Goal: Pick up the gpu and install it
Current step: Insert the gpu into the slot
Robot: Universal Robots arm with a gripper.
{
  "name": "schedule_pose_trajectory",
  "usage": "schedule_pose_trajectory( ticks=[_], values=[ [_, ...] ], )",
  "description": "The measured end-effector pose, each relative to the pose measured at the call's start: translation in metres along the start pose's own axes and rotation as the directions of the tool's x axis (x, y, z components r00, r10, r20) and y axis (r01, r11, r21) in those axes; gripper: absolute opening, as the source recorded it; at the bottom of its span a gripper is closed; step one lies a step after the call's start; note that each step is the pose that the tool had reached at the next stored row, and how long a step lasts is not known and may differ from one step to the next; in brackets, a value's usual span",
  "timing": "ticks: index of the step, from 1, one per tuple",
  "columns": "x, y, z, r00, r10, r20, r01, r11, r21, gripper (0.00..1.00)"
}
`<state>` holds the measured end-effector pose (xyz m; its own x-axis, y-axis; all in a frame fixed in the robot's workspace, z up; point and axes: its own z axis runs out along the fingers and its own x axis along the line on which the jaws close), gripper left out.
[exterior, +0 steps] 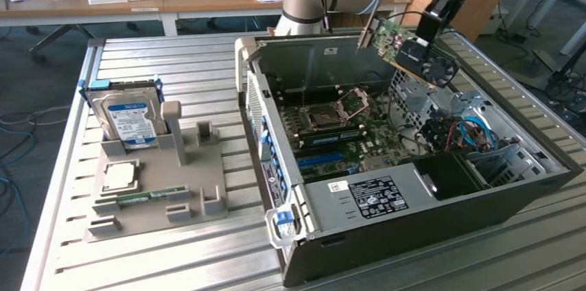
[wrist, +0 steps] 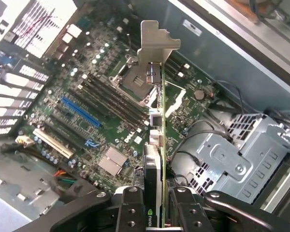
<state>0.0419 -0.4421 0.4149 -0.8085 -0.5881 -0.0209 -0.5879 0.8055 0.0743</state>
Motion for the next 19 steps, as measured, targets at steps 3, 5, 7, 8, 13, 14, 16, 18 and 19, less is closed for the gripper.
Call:
schedule_pose_trajectory(
  ticks=[3,5,7,8,13,14,16,18,19],
  values=[
    [0.0000,0.0000,0.0000,1.0000,-0.008,-0.0007,0.008,1.0000,-0.0002,0.26],
    [0.0000,0.0000,0.0000,1.0000,-0.009,-0.0006,0.009,1.0000,-0.0002,0.26],
    [0.0000,0.0000,0.0000,1.0000,-0.009,-0.0007,0.009,1.0000,-0.0002,0.26],
    [0.0000,0.0000,0.0000,1.0000,-0.009,-0.0007,0.009,1.0000,-0.0002,0.26],
    [0.0000,0.0000,0.0000,1.0000,-0.009,-0.0006,0.009,1.0000,-0.0002,0.26],
    [0.0000,0.0000,0.0000,1.0000,-0.009,-0.0006,0.009,1.0000,-0.0002,0.26],
    [0.0000,0.0000,0.0000,1.0000,-0.009,-0.0007,0.009,1.0000,-0.0002,0.26],
    [0.0001,0.0000,0.0000,0.9998,-0.019,-0.0015,0.019,0.9998,-0.0004,0.26],
    [0.0000,0.0000,0.0000,0.9995,-0.031,-0.0023,0.031,0.9995,-0.0007,0.26]
  ],
)
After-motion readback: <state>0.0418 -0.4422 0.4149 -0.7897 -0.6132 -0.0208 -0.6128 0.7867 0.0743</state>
